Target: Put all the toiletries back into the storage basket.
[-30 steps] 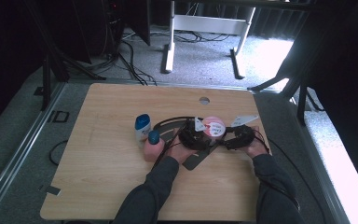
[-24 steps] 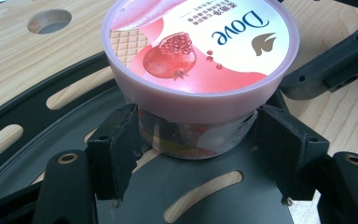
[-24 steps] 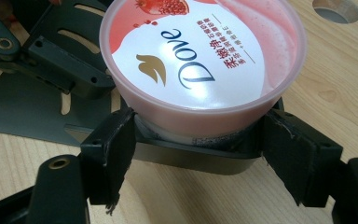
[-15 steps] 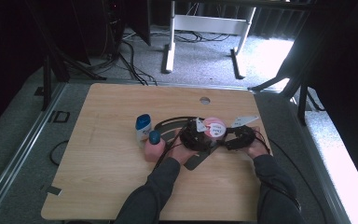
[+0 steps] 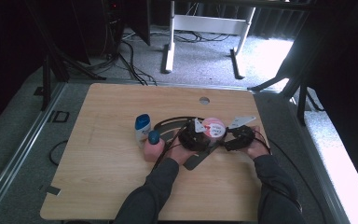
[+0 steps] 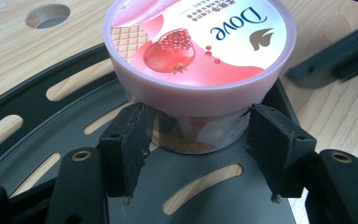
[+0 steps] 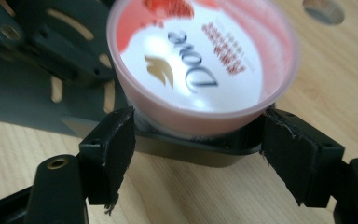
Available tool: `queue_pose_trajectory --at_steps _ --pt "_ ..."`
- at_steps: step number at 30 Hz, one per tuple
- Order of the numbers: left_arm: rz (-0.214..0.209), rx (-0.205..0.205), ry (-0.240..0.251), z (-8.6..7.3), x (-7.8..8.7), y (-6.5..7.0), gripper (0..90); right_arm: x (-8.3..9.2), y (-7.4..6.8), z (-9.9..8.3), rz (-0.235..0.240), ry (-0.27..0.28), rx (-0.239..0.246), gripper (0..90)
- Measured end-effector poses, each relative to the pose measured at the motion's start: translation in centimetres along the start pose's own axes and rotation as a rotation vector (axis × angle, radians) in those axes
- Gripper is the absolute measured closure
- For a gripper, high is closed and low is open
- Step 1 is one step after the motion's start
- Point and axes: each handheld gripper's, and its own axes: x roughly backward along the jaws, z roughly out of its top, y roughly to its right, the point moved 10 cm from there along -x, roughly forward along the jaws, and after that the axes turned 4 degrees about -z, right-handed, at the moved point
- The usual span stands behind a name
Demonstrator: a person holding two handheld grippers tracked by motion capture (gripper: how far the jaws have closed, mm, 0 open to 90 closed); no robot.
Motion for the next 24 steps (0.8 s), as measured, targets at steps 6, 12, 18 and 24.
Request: queue_pose_trajectory --at_steps 6,12,18,24 --pt "-0.002 -0.003 0.001 -0.1 0.1 0.1 40.1 0.2 0.2 -0.2 0.0 -0.006 -0.002 25.8" --pt "-0.018 0.02 -0.005 -0.1 0.4 0.2 43.8 0.1 -0.2 -0.9 0.015 0.021 -0.047 26.2" --pt "-0.023 0.023 -0.013 -0.3 0.8 0.3 48.4 0.1 -0.9 -1.0 0.024 0.04 -0.072 27.7" --pt "-0.038 0.04 -0.014 -0.5 1.3 0.6 51.1 0.3 -1.9 -1.3 0.02 0.045 -0.056 30.5"
